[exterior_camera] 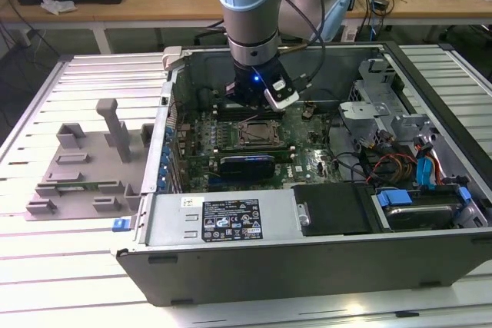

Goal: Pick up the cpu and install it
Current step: 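Install the first cpu locking lever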

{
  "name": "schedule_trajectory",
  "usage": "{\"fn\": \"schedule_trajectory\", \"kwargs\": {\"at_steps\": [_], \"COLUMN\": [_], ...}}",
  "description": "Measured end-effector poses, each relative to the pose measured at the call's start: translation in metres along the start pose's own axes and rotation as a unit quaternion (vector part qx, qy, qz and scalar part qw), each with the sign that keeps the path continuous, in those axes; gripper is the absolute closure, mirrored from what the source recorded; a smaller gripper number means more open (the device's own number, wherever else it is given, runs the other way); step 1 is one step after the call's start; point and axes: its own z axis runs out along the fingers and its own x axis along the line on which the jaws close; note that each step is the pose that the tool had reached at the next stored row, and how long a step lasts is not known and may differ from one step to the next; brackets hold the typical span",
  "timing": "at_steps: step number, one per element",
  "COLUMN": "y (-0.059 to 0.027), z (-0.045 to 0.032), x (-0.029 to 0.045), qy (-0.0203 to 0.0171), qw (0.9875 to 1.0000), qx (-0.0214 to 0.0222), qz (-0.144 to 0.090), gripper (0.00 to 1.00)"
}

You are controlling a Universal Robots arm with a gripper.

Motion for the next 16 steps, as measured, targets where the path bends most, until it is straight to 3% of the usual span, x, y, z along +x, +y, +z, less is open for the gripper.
{"fn": "schedule_trajectory", "kwargs": {"at_steps": [9, 16], "y": [0.0054, 0.0060], "z": [0.0046, 0.0095], "x": [0.0035, 0.0071], "qy": [-0.0069, -0.0167], "qw": [0.9997, 0.9982], "qx": [0.0027, 0.0072], "qz": [0.022, 0.057], "gripper": [0.89, 0.89]}}
